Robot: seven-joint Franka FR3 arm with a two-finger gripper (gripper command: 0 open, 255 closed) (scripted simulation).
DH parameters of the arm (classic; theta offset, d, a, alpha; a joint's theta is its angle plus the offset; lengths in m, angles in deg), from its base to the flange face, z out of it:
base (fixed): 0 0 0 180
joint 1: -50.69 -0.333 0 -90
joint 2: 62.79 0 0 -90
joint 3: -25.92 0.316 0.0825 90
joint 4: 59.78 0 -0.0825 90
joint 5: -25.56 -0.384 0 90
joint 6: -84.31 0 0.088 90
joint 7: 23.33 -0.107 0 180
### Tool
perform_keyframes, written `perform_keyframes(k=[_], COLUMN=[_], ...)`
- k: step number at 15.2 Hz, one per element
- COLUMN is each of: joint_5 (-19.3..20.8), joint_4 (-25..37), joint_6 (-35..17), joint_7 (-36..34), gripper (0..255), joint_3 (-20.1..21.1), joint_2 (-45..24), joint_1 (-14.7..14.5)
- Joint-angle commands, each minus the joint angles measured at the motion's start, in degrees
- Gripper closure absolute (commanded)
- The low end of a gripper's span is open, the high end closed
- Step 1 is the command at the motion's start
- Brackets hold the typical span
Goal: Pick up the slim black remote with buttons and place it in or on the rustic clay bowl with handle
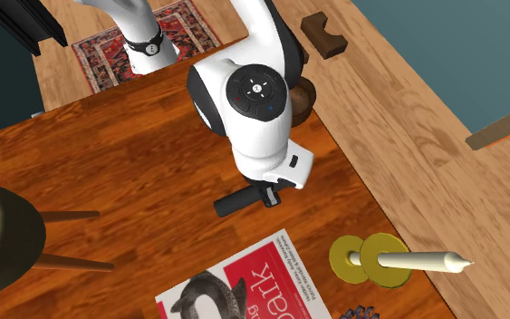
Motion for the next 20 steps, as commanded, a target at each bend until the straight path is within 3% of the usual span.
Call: perform_keyframes(k=[1, 20], joint_5=[0.13, 1.48], joint_4=[0.03, 6.23], joint_6=[0.54, 13.27], joint_7=[-0.06, -0.87], gripper=[255, 255], joint_3=[-0.08, -0.57], joint_2=[0.39, 7.0], joint_1=[-0.01, -0.37])
